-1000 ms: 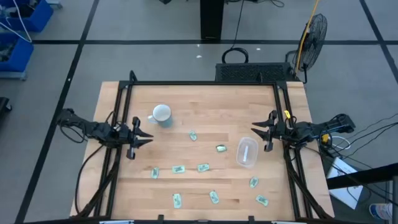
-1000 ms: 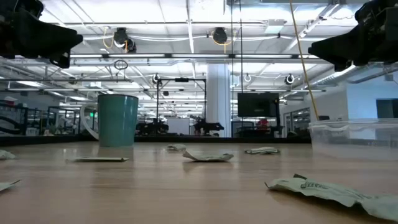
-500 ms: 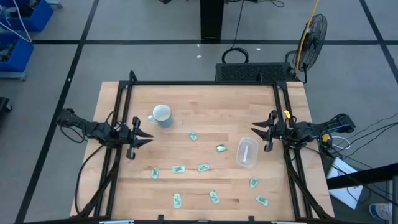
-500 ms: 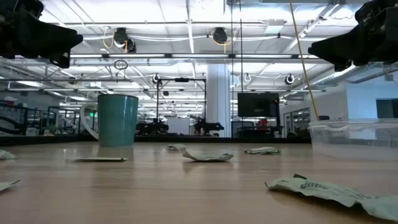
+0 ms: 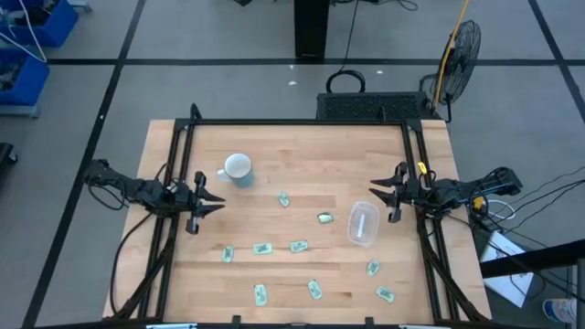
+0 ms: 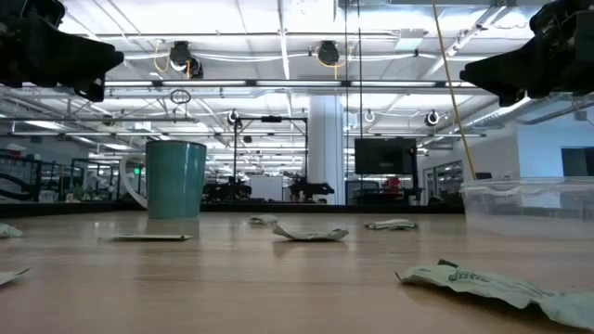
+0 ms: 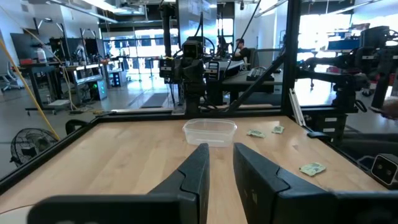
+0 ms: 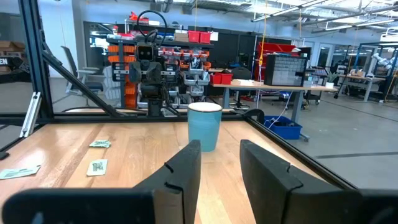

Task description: Pick and place Stevia / Truvia into bins

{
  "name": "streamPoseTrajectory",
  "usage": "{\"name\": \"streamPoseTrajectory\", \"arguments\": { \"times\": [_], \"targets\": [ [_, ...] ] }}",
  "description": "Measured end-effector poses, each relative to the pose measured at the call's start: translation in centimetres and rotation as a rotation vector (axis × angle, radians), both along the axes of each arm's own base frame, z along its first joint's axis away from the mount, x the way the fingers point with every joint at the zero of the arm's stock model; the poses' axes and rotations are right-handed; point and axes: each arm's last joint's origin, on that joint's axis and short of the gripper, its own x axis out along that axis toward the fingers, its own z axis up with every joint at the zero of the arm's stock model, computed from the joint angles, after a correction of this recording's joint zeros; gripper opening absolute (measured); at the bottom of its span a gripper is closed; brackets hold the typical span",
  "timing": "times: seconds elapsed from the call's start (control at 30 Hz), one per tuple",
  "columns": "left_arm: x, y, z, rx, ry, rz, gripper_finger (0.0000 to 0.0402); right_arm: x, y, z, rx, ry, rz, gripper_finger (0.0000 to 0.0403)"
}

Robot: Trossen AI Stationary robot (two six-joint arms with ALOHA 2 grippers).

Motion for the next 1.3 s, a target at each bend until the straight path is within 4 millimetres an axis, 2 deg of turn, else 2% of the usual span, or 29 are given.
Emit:
{"name": "streamPoseTrajectory", "arguments": {
  "times": [0.53,0.83,1.3],
  "targets": [
    [0.0,0.0,-0.02,0.009,0.001,0.0,0.0079,0.0,0.0,0.0,0.0,0.0,0.0,0.0105],
    [-0.11,0.62,0.74,-0.047,-0.066,0.202,0.0079,0.0,0.0,0.0,0.0,0.0,0.0,0.0105],
    [-0.13,0.69,0.81,-0.068,-0.073,0.221,0.0079,0.0,0.0,0.0,0.0,0.0,0.0,0.0105]
  ]
}}
